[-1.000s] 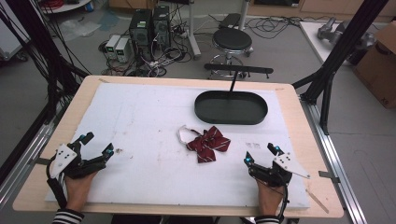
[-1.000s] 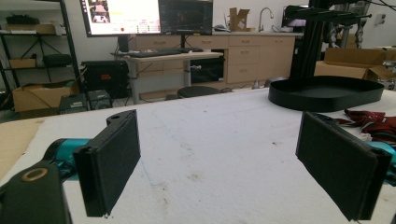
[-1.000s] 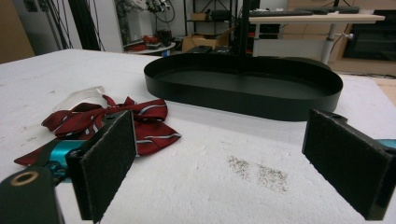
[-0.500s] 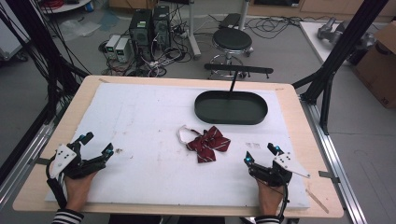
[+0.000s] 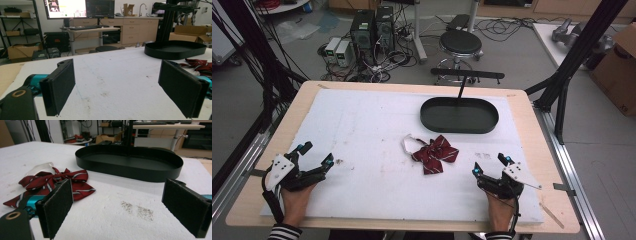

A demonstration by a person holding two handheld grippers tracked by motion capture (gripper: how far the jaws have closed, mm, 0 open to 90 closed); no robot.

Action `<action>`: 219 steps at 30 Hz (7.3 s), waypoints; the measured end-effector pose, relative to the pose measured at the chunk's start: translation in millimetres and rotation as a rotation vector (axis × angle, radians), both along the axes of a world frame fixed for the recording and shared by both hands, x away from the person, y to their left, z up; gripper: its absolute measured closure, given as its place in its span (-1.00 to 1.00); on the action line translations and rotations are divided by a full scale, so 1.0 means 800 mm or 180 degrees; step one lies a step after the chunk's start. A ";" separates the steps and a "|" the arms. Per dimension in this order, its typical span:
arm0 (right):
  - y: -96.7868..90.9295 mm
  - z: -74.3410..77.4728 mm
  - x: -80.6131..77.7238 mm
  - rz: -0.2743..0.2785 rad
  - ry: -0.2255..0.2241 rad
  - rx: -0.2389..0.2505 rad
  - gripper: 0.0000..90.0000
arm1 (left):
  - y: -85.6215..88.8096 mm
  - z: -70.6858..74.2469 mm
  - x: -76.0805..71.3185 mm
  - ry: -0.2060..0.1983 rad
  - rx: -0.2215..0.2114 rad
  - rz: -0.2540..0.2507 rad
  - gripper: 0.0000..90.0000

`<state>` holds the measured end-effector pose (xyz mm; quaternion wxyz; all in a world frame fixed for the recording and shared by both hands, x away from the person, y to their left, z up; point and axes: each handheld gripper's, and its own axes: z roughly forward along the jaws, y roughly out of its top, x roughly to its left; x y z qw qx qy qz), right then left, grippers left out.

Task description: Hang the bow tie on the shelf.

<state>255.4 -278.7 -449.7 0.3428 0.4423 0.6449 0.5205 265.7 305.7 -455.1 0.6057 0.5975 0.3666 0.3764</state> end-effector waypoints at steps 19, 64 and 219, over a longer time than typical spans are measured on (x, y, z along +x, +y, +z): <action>0.004 0.007 0.004 0.0123 0.0112 -0.0005 -0.80 | 0.000 0.000 0.001 0.0018 -0.0008 0.0003 -0.68; 0.198 0.126 0.167 0.1614 0.0660 -0.0714 -0.80 | 0.001 0.000 0.001 0.0018 -0.0020 -0.0005 -0.68; 0.093 0.217 0.231 0.0387 0.0299 -0.0404 0.91 | 0.002 0.000 0.001 0.0018 -0.0031 -0.0002 -0.68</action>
